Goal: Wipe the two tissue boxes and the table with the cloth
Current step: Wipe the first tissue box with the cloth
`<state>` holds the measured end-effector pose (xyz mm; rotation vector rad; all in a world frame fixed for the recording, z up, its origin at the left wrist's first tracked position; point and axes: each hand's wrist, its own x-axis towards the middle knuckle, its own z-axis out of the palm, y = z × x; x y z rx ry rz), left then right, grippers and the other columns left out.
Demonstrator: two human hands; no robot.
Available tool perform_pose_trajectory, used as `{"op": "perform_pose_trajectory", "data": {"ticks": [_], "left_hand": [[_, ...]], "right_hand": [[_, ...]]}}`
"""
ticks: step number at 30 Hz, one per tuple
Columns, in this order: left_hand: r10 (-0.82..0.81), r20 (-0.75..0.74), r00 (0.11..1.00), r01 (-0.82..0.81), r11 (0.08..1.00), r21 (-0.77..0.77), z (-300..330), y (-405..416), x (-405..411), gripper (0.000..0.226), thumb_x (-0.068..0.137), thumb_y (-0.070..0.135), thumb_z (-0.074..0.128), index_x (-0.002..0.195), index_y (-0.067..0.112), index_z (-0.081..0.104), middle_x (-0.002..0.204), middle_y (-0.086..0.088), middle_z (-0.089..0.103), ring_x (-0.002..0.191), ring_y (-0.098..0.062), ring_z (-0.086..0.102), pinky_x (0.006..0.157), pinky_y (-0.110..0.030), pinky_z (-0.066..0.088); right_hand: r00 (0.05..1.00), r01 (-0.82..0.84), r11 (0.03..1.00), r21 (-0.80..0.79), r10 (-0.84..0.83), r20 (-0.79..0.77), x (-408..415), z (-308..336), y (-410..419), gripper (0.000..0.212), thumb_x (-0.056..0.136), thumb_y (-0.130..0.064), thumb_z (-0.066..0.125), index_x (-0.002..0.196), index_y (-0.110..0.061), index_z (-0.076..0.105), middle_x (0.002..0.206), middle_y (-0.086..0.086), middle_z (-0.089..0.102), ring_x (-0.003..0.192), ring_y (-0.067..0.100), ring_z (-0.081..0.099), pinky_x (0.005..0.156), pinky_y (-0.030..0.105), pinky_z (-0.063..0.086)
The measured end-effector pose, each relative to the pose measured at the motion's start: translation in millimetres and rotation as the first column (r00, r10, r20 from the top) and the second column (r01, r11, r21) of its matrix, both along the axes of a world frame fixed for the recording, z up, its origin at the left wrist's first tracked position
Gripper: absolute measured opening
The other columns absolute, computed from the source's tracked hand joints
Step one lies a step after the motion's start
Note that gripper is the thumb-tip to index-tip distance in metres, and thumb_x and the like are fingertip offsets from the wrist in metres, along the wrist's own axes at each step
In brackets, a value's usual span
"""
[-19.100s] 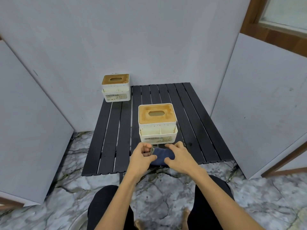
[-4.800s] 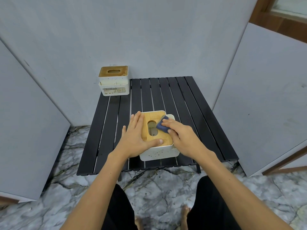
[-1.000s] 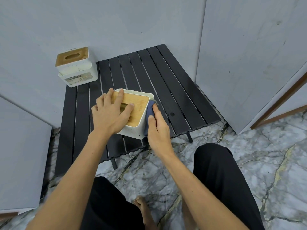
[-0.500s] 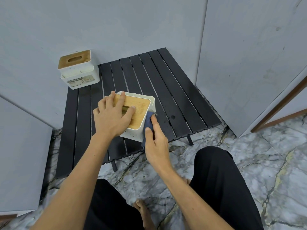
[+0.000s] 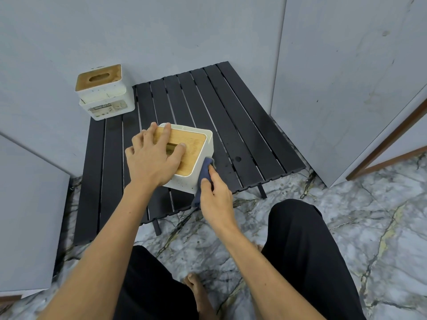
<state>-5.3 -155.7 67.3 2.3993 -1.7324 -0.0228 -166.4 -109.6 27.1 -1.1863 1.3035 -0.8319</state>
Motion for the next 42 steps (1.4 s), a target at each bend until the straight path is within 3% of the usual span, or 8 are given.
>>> {"op": "perform_pose_trajectory", "data": {"ticks": [5, 9, 15, 21, 23, 32, 38, 42], "left_hand": [[0.003, -0.007, 1.0, -0.003, 1.0, -0.001, 2, 0, 0, 0.077, 0.086, 0.07, 0.023, 0.157, 0.04, 0.023, 0.167, 0.0, 0.019, 0.148, -0.03, 0.016, 0.113, -0.053, 0.021], [0.004, -0.021, 1.0, -0.004, 1.0, -0.004, 2, 0, -1, 0.077, 0.085, 0.07, 0.025, 0.157, 0.041, 0.026, 0.167, 0.001, 0.02, 0.148, -0.029, 0.016, 0.114, -0.053, 0.02], [0.0, -0.034, 0.999, 0.0, 1.0, 0.02, 5, 0, 1, 0.079, 0.084, 0.072, 0.025, 0.157, 0.043, 0.025, 0.167, 0.002, 0.018, 0.148, -0.03, 0.015, 0.114, -0.055, 0.02], [-0.068, -0.037, 0.997, 0.071, 0.992, 0.1, 12, 2, 15, 0.085, 0.081, 0.081, 0.022, 0.158, 0.045, 0.017, 0.168, 0.006, 0.011, 0.149, -0.031, 0.013, 0.115, -0.058, 0.021], [-0.067, -0.012, 0.998, 0.068, 0.995, 0.078, 8, 5, 13, 0.084, 0.083, 0.081, 0.02, 0.158, 0.043, 0.015, 0.168, 0.004, 0.011, 0.149, -0.03, 0.013, 0.115, -0.058, 0.02], [-0.068, -0.016, 0.998, 0.068, 0.997, 0.046, 5, 7, 8, 0.083, 0.083, 0.079, 0.018, 0.158, 0.043, 0.017, 0.169, 0.003, 0.011, 0.151, -0.028, 0.011, 0.116, -0.055, 0.019], [-0.065, -0.011, 0.998, 0.065, 0.998, 0.017, 4, 8, 7, 0.081, 0.085, 0.077, 0.019, 0.158, 0.043, 0.019, 0.168, 0.003, 0.013, 0.15, -0.029, 0.013, 0.115, -0.054, 0.02], [-0.059, -0.004, 0.998, 0.059, 0.998, 0.019, 2, 6, 9, 0.08, 0.086, 0.078, 0.02, 0.158, 0.043, 0.017, 0.168, 0.003, 0.013, 0.15, -0.029, 0.012, 0.116, -0.054, 0.02]], "right_hand": [[0.998, -0.024, 0.999, 0.03, 0.022, 0.057, -1, -4, 17, 0.047, 0.104, -0.024, 0.039, 0.151, -0.028, 0.035, 0.116, -0.023, 0.052, 0.093, -0.019, 0.052, 0.077, 0.004, 0.044], [0.998, -0.024, 0.999, -0.047, 0.027, 0.063, 0, -4, 19, 0.048, 0.105, -0.02, 0.037, 0.153, -0.025, 0.032, 0.152, -0.015, 0.038, 0.135, 0.001, 0.039, 0.112, 0.023, 0.034], [1.0, 0.006, 0.998, -0.059, -0.004, 0.02, 0, -1, -15, 0.049, 0.105, -0.02, 0.036, 0.153, -0.025, 0.03, 0.153, -0.011, 0.038, 0.131, 0.002, 0.04, 0.098, 0.005, 0.033], [0.999, 0.052, 0.998, -0.028, -0.052, 0.007, 12, -12, -4, 0.05, 0.104, -0.026, 0.033, 0.154, -0.029, 0.027, 0.147, -0.002, 0.047, 0.128, 0.016, 0.049, 0.109, 0.038, 0.041], [0.997, 0.066, 0.997, -0.034, -0.065, 0.034, 18, -13, 13, 0.05, 0.105, -0.025, 0.034, 0.154, -0.03, 0.026, 0.15, -0.004, 0.044, 0.132, 0.015, 0.045, 0.111, 0.041, 0.039], [0.993, 0.083, 0.962, -0.259, -0.056, 0.108, 26, 18, 33, 0.052, 0.105, -0.011, 0.035, 0.154, -0.019, 0.022, 0.157, -0.018, 0.023, 0.143, -0.01, 0.016, 0.114, 0.008, 0.015], [0.992, 0.099, 0.993, -0.06, -0.093, 0.089, 25, -9, 14, 0.051, 0.103, -0.027, 0.031, 0.154, -0.034, 0.022, 0.157, -0.007, 0.034, 0.132, 0.006, 0.041, 0.116, 0.031, 0.029], [0.992, 0.081, 0.992, -0.093, -0.071, 0.103, 28, -9, 42, 0.051, 0.106, -0.019, 0.033, 0.155, -0.026, 0.022, 0.159, -0.012, 0.026, 0.143, 0.002, 0.03, 0.118, 0.029, 0.028]]}}
